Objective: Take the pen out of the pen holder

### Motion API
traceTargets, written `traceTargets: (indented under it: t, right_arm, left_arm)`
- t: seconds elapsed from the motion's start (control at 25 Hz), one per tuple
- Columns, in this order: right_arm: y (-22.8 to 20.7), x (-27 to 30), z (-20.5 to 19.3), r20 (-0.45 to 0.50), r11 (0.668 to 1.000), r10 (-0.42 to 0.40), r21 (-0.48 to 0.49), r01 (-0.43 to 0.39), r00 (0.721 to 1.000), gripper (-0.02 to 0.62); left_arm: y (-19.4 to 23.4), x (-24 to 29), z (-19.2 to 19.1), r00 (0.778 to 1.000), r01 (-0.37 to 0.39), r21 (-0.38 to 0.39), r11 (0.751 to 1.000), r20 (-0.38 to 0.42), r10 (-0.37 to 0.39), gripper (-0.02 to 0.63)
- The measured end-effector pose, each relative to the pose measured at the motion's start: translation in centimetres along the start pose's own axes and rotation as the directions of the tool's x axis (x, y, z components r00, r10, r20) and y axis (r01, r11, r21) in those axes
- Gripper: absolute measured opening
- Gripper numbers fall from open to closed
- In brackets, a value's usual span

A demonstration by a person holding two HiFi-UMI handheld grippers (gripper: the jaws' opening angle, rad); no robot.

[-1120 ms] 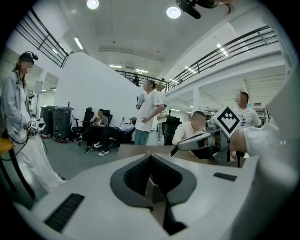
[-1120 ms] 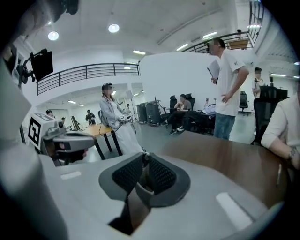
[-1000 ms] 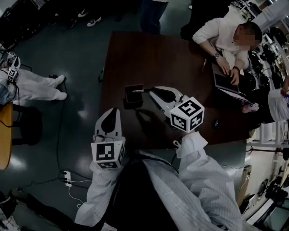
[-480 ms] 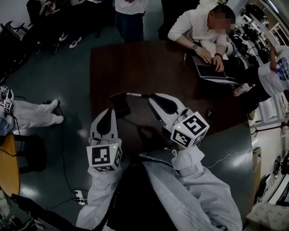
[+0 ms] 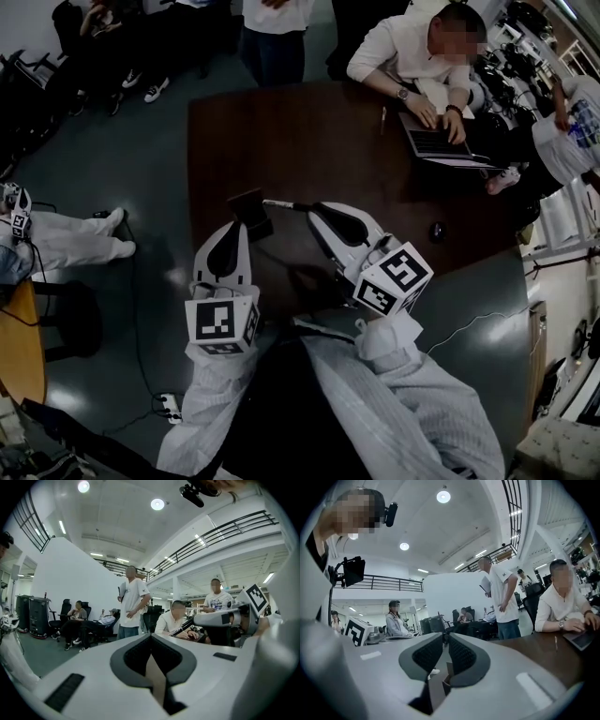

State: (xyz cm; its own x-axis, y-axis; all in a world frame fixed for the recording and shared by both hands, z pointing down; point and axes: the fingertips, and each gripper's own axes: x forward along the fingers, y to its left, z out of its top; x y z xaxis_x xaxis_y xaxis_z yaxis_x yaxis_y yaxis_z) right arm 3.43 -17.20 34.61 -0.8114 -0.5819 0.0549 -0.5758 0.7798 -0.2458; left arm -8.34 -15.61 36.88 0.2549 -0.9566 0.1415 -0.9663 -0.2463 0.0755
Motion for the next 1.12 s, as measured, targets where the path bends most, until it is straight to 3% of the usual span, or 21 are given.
traceTargets:
  t: [0.52, 1.12]
  right_arm:
    - [0.2, 0.5, -1.3, -0.036, 0.998, 0.029, 0.048, -0.028, 0.999, 0.044]
    - [0.7, 0.9, -1.9, -0.044, 0.998, 0.030, 0.055, -0.027, 0.999, 0.044]
  left_arm:
    - [0.7, -0.2, -1.0, 0.999, -0.031, -0.006, 1.000, -0.029, 0.031, 0.005]
    - [0.4, -0.2, -1.2, 0.999, -0.015, 0.014, 1.000, -0.032, 0.016, 0.005]
